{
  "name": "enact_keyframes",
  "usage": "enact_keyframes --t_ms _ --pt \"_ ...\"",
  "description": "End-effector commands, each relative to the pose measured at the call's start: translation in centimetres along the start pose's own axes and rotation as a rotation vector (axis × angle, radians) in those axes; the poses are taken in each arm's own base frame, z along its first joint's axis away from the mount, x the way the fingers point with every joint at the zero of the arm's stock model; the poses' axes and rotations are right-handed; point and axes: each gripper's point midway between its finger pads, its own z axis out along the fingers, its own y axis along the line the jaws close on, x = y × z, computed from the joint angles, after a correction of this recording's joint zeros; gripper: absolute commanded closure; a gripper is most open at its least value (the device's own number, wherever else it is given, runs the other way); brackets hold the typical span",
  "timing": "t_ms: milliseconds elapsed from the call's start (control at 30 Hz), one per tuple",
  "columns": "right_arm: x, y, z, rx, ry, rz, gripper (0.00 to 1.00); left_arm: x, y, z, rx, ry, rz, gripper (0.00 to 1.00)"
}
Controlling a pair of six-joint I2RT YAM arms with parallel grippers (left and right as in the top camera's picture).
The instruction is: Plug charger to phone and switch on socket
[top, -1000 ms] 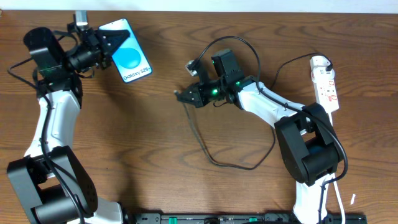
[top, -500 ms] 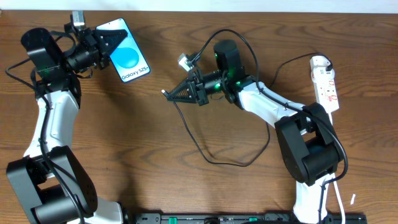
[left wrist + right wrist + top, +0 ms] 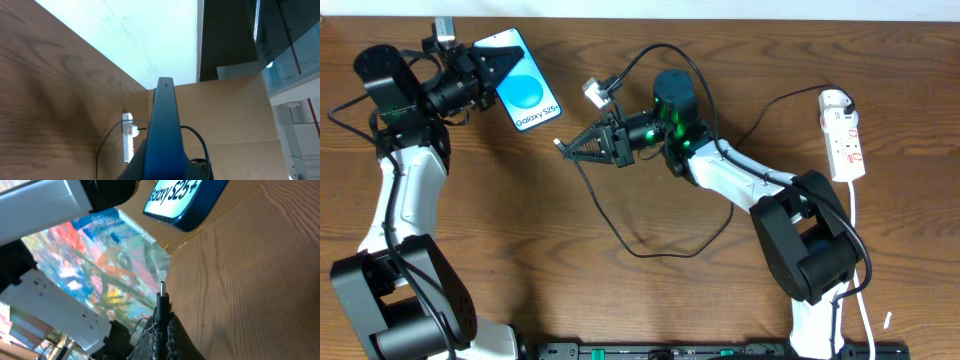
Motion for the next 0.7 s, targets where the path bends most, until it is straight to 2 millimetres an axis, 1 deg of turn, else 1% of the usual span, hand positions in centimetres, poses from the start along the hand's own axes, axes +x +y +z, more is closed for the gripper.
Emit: enact_keyframes --t_ms 0,133,267,333,667 --pt "-0.5 -0.9 0.5 0.037 -0.038 0.07 0.99 -0.3 -1.3 -0.1 0.011 -0.013 0.055 0.93" --pt "-1.4 -0.9 0.4 0.049 -0.076 0.082 0.99 -0.2 -1.3 -0.1 0.011 -0.012 0.06 0.93" --pt "-2.3 -0.1 0.4 0.032 -0.106 0.069 0.99 0.0 -1.4 0.2 0.011 -0.007 0.071 0.93" --pt "-2.5 0.1 0.4 0.025 -0.11 0.074 0.99 0.1 -1.4 0.4 0.012 -0.005 0.071 0.93" --pt "-2.7 0.0 0.4 0.035 -0.125 0.097 0.99 0.0 -1.3 0.5 0.008 -0.013 0.07 0.93"
